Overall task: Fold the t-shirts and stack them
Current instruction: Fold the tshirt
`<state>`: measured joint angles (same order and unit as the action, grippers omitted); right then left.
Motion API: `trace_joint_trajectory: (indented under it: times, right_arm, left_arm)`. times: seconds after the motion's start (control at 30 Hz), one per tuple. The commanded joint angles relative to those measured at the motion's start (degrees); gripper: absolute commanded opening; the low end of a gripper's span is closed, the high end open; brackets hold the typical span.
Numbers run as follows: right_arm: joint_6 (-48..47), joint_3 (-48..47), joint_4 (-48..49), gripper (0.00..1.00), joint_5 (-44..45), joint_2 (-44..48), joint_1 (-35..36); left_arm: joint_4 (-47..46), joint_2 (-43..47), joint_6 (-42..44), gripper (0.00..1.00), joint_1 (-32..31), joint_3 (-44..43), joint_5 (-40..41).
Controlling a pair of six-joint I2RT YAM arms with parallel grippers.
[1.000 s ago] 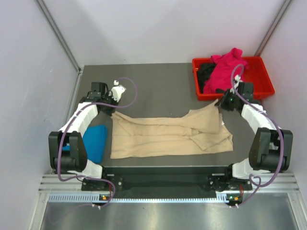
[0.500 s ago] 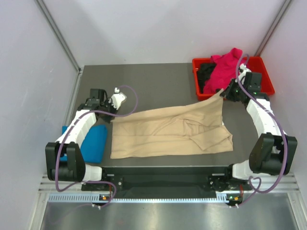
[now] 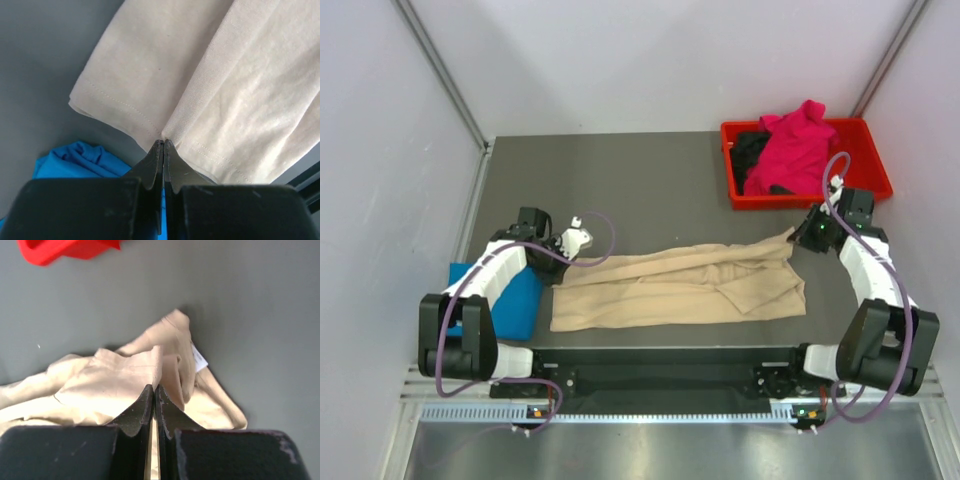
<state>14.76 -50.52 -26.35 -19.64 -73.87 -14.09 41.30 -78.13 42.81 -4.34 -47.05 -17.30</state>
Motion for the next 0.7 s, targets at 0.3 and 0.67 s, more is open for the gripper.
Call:
trace_joint_trajectory:
  times: [0.3, 0.67]
  right_arm:
    - [2.29, 7.1, -0.72, 0.0, -5.5, 5.66, -1.56]
    - [9.75, 20.1, -0.28, 0.01, -6.46, 14.71, -8.04]
  left_arm:
    - [3.96, 0.08, 4.92, 0.0, 0.03, -0.59, 0.78]
    - [5.9, -2.29, 6.41, 0.03, 0.03, -2.6, 0.34]
